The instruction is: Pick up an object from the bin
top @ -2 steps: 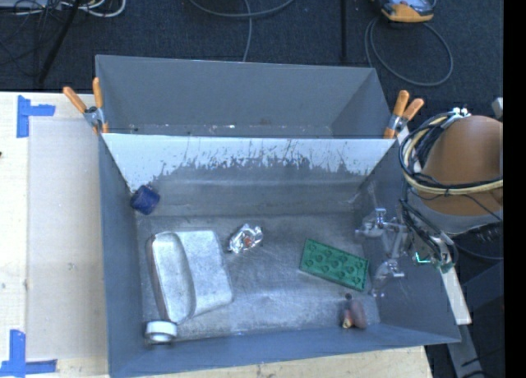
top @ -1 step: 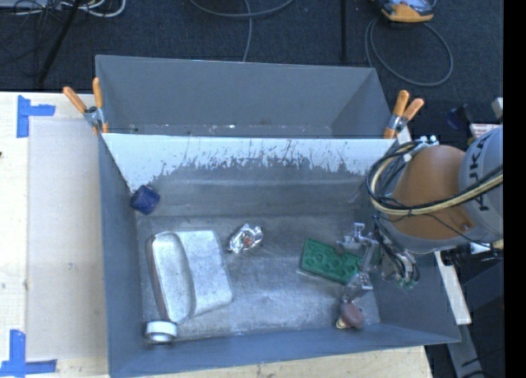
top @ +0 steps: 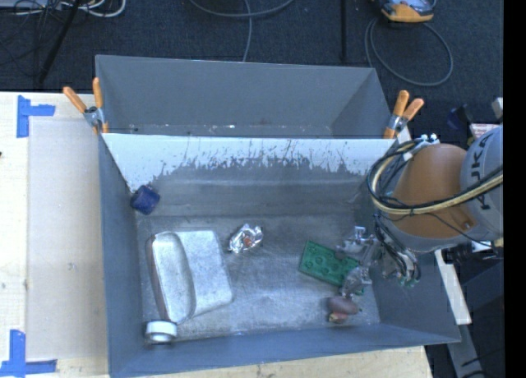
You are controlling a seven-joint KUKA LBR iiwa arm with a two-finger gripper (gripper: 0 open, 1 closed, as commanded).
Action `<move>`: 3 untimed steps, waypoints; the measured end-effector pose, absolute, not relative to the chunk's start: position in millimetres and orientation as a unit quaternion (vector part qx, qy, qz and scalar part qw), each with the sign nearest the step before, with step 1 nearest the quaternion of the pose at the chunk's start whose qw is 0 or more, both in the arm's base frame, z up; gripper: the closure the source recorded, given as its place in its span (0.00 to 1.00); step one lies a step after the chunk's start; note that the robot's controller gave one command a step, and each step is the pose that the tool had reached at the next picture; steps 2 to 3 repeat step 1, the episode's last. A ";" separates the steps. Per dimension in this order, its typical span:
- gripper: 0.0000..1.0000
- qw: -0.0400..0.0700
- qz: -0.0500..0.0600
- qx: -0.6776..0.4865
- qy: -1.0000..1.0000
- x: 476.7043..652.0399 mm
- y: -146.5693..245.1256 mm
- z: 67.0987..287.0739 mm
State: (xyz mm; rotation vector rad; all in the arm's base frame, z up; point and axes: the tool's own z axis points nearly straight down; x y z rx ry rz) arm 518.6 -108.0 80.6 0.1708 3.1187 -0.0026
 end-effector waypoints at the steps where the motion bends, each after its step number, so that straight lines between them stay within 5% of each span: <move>1: 1.00 0.005 -0.001 -0.045 0.999 550.2 -106.5 271.8; 3: 1.00 0.005 -0.001 -0.045 0.999 550.2 -106.5 271.8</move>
Offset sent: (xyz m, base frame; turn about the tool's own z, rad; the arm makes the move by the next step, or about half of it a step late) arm 0.0291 0.0009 0.1870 -0.2000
